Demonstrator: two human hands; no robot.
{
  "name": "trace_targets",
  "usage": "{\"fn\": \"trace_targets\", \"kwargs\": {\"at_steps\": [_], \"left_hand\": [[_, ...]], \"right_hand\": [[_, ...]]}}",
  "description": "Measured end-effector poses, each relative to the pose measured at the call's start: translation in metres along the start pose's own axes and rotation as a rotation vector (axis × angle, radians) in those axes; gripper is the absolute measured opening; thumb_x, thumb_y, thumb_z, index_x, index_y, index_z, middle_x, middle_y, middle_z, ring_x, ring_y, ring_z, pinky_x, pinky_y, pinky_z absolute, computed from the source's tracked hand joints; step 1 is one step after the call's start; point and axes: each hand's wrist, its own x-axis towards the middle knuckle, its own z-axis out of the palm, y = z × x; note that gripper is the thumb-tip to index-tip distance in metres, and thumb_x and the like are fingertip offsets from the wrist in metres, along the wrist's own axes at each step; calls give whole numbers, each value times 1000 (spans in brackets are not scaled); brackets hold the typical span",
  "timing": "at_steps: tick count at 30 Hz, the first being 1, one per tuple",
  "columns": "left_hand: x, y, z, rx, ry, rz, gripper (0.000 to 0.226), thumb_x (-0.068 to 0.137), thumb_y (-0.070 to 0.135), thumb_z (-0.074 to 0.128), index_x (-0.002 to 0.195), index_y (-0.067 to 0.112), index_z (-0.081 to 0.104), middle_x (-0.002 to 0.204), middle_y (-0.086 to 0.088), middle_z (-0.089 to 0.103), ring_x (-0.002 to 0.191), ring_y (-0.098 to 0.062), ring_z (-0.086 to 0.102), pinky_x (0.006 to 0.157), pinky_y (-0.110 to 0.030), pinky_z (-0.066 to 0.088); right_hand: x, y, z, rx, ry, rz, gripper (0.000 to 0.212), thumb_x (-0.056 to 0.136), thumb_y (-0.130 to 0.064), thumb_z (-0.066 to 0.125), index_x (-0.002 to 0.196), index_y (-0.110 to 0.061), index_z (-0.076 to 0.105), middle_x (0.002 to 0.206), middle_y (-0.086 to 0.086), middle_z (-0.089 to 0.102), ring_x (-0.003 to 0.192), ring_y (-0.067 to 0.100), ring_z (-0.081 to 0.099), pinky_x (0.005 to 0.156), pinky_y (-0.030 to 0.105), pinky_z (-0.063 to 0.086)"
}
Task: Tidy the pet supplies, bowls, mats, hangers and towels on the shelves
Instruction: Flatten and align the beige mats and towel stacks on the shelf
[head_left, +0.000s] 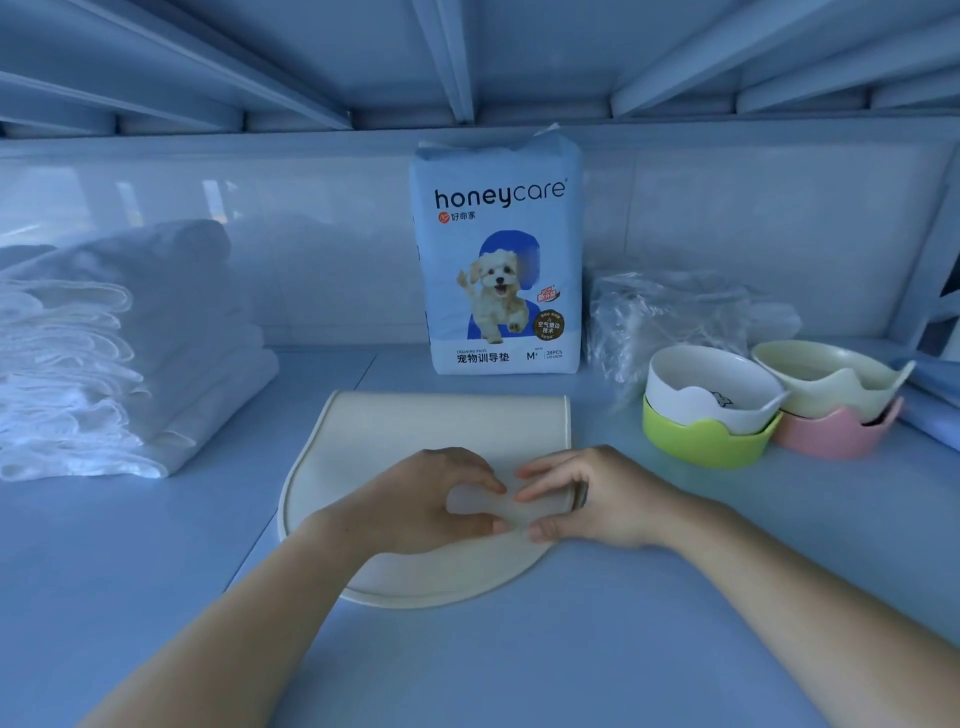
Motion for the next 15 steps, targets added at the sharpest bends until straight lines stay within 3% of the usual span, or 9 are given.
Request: {"fn": "trace_targets", "kwargs": {"at_steps": [3, 9, 12, 15], "left_hand": [[-1, 4, 1, -27, -6, -14, 40, 77, 55, 65, 114, 41, 60, 126, 20, 50, 114, 5, 44, 96, -11, 28], [-3, 4, 0, -71, -20, -46, 45, 72, 57, 69, 114, 43, 59, 123, 26, 47, 113, 9, 42, 94, -9, 28], [-3, 3, 0, -63, -32, -38, 43, 74, 56, 67, 114, 43, 59, 123, 25, 47, 112, 8, 42, 94, -8, 28], [-3, 3, -3, -63, -35, -17, 38, 79, 56, 61, 112, 39, 61, 121, 22, 51, 112, 6, 45, 96, -11, 32]], "right_hand": [[-1, 0, -2, -2, 25, -1, 30, 69, -46, 77, 98, -41, 69, 130, -18, 55, 115, -10, 49, 102, 18, 36], [-7, -5, -15, -49, -134, 18, 46, 56, -53, 81, 97, -57, 60, 133, -29, 45, 121, -14, 39, 102, 13, 29], [-7, -6, -13, -40, -112, 12, 35, 62, -50, 80, 93, -55, 63, 130, -27, 48, 117, -13, 44, 99, 14, 33], [-6, -9, -12, 26, -40, -8, 13, 72, -44, 76, 84, -44, 71, 116, -24, 60, 100, -16, 53, 80, 8, 37]]}}
